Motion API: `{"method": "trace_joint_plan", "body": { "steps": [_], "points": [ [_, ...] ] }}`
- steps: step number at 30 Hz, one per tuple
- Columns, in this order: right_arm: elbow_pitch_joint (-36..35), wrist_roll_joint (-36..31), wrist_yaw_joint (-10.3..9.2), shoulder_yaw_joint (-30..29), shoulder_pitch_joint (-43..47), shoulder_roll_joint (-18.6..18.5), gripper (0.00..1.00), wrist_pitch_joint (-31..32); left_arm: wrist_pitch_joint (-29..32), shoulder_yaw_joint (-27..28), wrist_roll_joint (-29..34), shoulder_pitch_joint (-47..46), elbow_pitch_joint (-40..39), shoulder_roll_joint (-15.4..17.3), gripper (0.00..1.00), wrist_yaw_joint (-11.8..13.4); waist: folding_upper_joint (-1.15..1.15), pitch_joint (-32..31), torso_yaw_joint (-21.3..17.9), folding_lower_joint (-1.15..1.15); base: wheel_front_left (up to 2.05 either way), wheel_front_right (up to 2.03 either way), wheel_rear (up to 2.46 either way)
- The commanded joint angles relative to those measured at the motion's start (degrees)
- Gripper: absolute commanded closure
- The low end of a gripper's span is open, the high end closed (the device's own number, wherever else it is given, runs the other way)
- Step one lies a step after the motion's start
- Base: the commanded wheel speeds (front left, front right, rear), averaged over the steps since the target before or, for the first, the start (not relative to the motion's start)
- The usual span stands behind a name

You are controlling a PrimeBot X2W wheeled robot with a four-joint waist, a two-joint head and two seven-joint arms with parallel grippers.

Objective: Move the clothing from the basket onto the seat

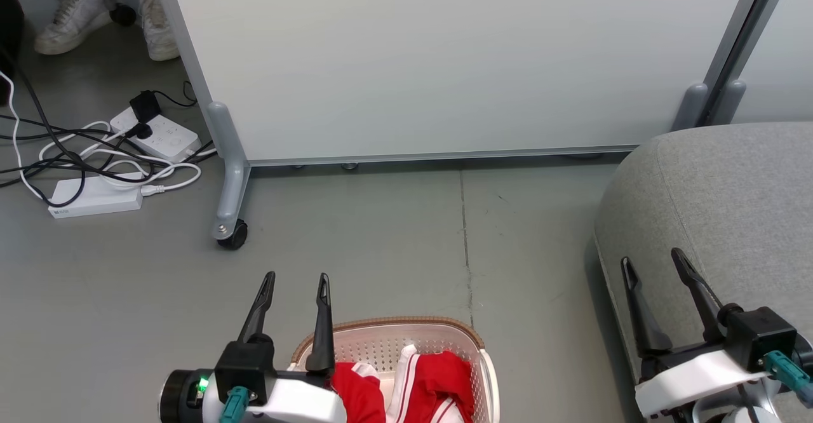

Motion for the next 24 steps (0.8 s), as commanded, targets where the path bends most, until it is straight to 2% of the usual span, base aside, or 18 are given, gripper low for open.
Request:
{"method": "trace_joint_plan", "body": {
  "steps": [1, 13, 24],
  "points": [
    [0.3, -1.3, 0.23, -0.1, -0.1, 0.0, 0.00, -0.6, -0.4, 0.2, 1.4, 0.8, 0.5, 0.2, 0.00, -0.4, 0.00, 0.0, 0.0, 0.00, 0.00, 0.00, 0.00],
    [4.6, -5.2, 0.25, -0.8, -0.8, 1.0, 0.00, -1.9, -1.3, 0.4, 5.2, 1.3, 5.9, -0.4, 0.00, -2.4, 0.00, -0.6, 0.3, 0.00, 0.00, 0.00, 0.00],
    [6.2, -8.2, 0.22, -0.8, -1.2, 1.4, 0.00, -2.8, -2.1, 0.1, 8.0, 1.6, 6.5, -0.6, 0.00, -2.3, 0.00, -0.6, 0.2, 0.00, 0.00, 0.00, 0.00]
  ]
}}
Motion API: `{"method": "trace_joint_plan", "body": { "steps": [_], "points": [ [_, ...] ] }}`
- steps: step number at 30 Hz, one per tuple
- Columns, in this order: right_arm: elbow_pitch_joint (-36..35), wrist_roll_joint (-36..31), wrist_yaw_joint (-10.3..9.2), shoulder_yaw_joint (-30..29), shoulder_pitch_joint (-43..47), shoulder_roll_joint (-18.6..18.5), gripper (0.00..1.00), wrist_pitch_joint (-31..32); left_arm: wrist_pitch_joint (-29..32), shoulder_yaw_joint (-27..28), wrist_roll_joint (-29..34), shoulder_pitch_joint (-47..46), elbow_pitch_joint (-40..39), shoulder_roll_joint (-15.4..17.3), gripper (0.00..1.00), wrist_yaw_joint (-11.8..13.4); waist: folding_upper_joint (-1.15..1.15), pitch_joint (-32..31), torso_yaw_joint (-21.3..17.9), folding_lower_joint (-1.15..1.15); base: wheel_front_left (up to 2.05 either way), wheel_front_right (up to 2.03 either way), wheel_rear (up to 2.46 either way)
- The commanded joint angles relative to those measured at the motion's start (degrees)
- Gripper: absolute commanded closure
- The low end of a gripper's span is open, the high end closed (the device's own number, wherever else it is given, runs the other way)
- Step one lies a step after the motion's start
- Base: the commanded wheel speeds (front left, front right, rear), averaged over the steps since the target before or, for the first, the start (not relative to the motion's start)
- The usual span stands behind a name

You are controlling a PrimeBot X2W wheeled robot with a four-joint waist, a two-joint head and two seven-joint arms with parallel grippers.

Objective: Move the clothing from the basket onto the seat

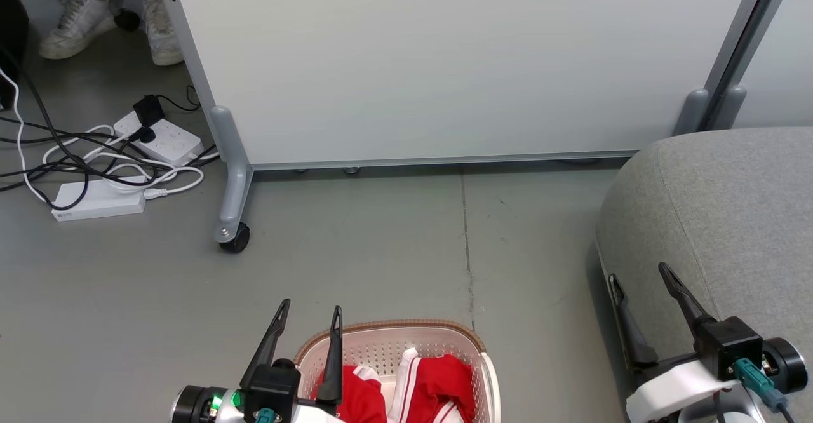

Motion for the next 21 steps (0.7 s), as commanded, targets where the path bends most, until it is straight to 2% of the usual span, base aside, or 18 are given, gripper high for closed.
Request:
{"method": "trace_joint_plan", "body": {
  "steps": [1, 21],
  "points": [
    [0.2, 0.1, 0.13, -0.4, -0.2, -0.2, 0.00, -0.3, -0.2, 0.1, 0.0, 0.4, -0.2, 0.2, 0.00, 0.2, 0.00, 0.0, 0.0, 0.00, 0.00, 0.00, 0.00],
    [0.8, 1.0, 0.13, -0.4, -0.2, -0.4, 0.00, -0.3, -0.2, 0.5, -2.1, 0.4, -0.1, 0.1, 0.00, 0.1, 0.00, 0.3, 0.0, 0.00, 0.00, 0.00, 0.00]
  ]
}}
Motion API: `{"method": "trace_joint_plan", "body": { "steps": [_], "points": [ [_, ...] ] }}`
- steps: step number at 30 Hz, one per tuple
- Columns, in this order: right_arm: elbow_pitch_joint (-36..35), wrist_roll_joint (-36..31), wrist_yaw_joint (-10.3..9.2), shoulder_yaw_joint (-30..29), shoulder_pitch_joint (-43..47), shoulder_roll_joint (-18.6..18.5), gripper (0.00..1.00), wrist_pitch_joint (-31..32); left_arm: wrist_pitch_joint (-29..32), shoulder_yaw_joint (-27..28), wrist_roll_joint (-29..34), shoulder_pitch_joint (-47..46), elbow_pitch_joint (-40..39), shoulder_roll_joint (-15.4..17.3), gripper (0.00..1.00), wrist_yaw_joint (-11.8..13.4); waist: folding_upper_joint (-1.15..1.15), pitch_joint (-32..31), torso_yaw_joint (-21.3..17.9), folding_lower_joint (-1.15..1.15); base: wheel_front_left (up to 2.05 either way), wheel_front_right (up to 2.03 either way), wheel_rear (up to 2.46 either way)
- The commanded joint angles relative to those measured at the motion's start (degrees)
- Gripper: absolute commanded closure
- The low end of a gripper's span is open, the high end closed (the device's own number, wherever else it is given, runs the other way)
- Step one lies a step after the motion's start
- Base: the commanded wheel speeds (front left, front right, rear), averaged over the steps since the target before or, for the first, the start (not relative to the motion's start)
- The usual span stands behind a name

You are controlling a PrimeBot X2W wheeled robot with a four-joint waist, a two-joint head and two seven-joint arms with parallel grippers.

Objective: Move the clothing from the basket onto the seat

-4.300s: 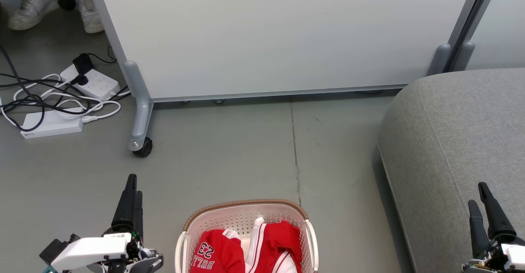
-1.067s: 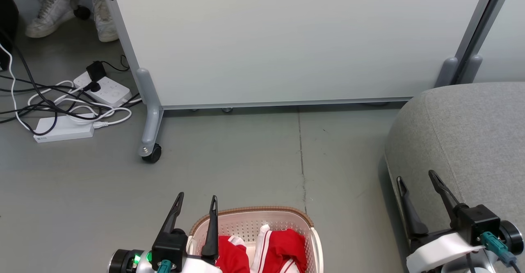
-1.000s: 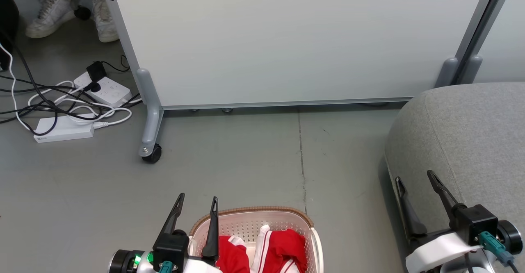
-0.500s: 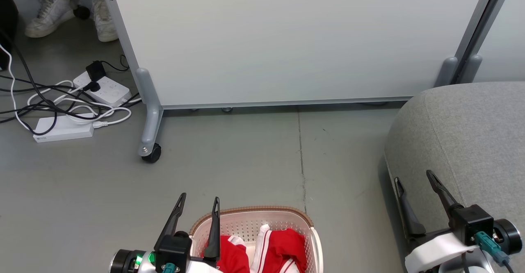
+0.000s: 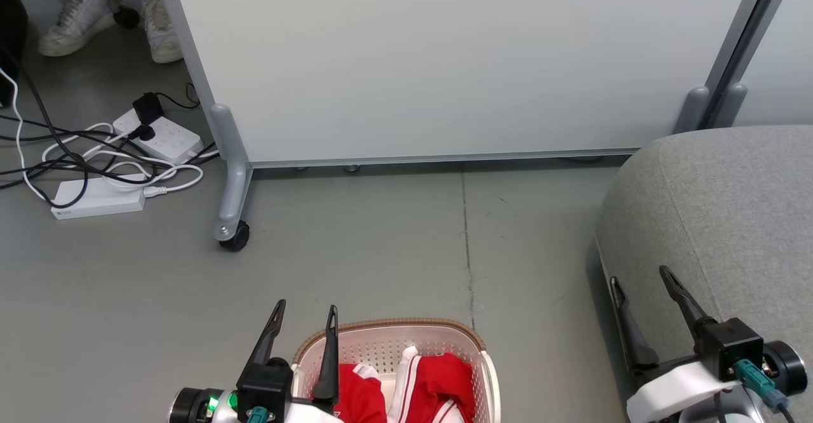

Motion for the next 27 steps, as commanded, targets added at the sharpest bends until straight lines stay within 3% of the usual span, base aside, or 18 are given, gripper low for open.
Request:
{"method": "trace_joint_plan", "body": {
  "steps": [1, 9, 18, 21, 27],
  "points": [
    [0.0, 0.4, 0.13, -0.1, -0.2, -0.5, 0.00, -0.3, -0.2, 0.1, -0.1, 0.3, -0.1, 0.2, 0.00, 0.1, 0.00, 0.0, 0.0, 0.00, 0.00, 0.00, 0.00],
    [-0.2, 0.3, 0.13, -0.1, -0.3, -0.6, 0.00, -0.3, -0.2, -0.3, -0.1, 0.2, 0.6, 0.2, 0.00, 0.0, 0.00, 0.4, -0.2, 0.00, 0.00, 0.00, 0.00],
    [-0.1, -0.7, 0.12, 0.3, -0.7, -3.1, 0.00, -0.3, -0.2, -3.9, 0.2, -2.3, 7.4, 0.2, 0.00, 0.1, 0.00, 3.8, -1.4, 0.00, 0.00, 0.00, 0.00],
    [-1.2, -0.2, 0.12, -0.7, -2.5, -4.4, 0.00, -0.3, -0.2, -7.3, 0.9, -6.3, 12.0, 0.2, 0.00, 0.1, 0.00, 10.0, -2.5, 0.00, 0.00, 0.00, 0.00],
    [-3.4, 1.6, 0.12, -2.2, -7.7, -7.6, 0.00, -0.3, -0.2, -19.3, -0.5, -21.2, 29.8, 0.2, 0.00, -1.7, 0.00, 26.8, -4.9, 0.00, 0.00, 0.00, 0.00]
  ]
}}
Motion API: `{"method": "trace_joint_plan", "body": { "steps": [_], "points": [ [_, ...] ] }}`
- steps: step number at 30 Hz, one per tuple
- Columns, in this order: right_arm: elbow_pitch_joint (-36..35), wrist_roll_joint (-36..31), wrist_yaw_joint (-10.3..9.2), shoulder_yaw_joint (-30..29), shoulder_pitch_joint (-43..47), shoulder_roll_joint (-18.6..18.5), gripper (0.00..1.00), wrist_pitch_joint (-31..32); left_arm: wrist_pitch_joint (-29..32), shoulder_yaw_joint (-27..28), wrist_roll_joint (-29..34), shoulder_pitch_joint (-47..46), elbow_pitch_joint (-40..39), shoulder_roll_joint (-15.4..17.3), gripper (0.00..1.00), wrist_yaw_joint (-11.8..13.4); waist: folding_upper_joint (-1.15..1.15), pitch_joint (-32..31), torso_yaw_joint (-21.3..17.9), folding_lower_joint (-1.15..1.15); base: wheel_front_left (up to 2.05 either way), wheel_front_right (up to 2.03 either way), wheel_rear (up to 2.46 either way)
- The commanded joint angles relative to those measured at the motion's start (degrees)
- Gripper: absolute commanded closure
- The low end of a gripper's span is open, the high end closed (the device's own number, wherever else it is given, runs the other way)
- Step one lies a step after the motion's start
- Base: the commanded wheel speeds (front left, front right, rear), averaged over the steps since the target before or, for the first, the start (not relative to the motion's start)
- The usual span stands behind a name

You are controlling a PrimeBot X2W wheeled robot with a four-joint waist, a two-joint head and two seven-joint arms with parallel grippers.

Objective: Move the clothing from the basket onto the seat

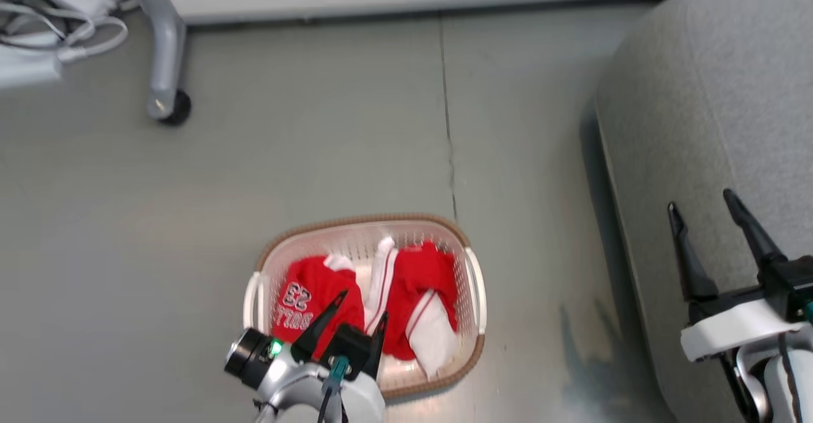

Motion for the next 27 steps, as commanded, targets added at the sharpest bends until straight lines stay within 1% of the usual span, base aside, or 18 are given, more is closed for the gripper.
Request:
{"method": "trace_joint_plan", "body": {
  "steps": [1, 7, 11, 13, 17, 18, 19, 22, 23, 24, 25, 27],
  "points": [
    [-0.6, 0.4, 0.11, -0.2, -1.5, -0.5, 0.00, -0.3, -0.1, -1.4, 0.0, -3.1, 2.4, 0.3, 0.00, -0.3, 0.00, 9.1, -2.1, 0.00, 0.00, 0.00, 0.00],
    [-2.0, 1.3, 0.11, 0.0, -4.5, -2.0, 0.00, -0.3, 0.5, -8.6, 0.4, -14.3, 14.0, 0.4, 0.00, -1.0, 0.00, 19.5, -3.8, 0.00, 0.00, 0.00, 0.00],
    [-3.0, 2.0, 0.11, -0.4, -6.5, -2.4, 0.00, -0.3, 2.0, -11.0, 0.1, -21.2, 19.8, 0.3, 0.00, -1.5, 0.00, 25.4, -5.2, 0.00, 0.00, 0.00, 0.00],
    [-3.4, 2.3, 0.11, -0.5, -7.4, -2.2, 0.00, -0.3, 2.9, -11.5, -0.5, -23.9, 22.1, 0.3, 0.00, -2.3, 0.00, 27.7, -5.9, 0.00, 0.00, 0.00, 0.00],
    [-4.0, 2.7, 0.11, 0.2, -8.5, -1.8, 0.00, -0.3, 6.4, -13.1, -1.0, -28.6, 26.1, 0.3, 0.00, -5.0, 0.00, 30.9, -6.8, 0.00, 0.00, 0.00, 0.00],
    [-4.0, 2.7, 0.11, 0.2, -8.5, -1.8, 0.00, -0.3, 6.4, -13.1, -1.0, -28.6, 26.1, 0.3, 0.00, -5.0, 0.00, 30.9, -6.8, 0.00, 0.00, 0.00, 0.00],
    [-4.0, 2.4, 0.11, 0.8, -8.7, -2.0, 0.00, -0.3, 7.4, -13.4, -1.1, -29.5, 26.8, 0.3, 0.00, -5.5, 0.00, 31.4, -7.0, 0.00, 0.00, 0.00, 0.00],
    [-4.2, 2.4, 0.11, 1.8, -9.2, -2.4, 0.00, -0.3, 10.6, -15.2, 0.2, -32.3, 28.7, 0.3, 0.00, -6.0, 0.00, 32.7, -7.8, 0.00, 0.00, 0.00, 0.00],
    [-4.2, 2.7, 0.10, 1.7, -9.3, -2.5, 0.00, -0.3, 12.0, -15.4, 0.4, -33.2, 29.2, 0.3, 0.00, -5.9, 0.00, 33.1, -8.0, 0.00, 0.00, 0.00, 0.00],
    [-4.2, 3.1, 0.10, 1.6, -9.5, -2.5, 0.00, -0.3, 13.5, -15.7, 0.5, -33.9, 29.6, 0.4, 0.00, -5.8, 0.00, 33.5, -8.1, 0.00, 0.00, 0.00, 0.00],
    [-4.3, 3.6, 0.10, 1.5, -9.7, -2.5, 0.00, -0.2, 16.7, -16.3, 1.1, -35.2, 30.2, 0.5, 0.00, -5.7, 0.00, 34.3, -8.4, 0.00, 0.00, 0.00, 0.00],
    [-4.6, 3.8, 0.11, 1.6, -9.9, -2.5, 0.00, -0.2, 19.8, -17.0, 1.6, -36.4, 30.6, 1.2, 0.00, -5.7, 0.00, 35.1, -8.7, 0.00, 0.00, 0.00, 0.00]
  ]
}}
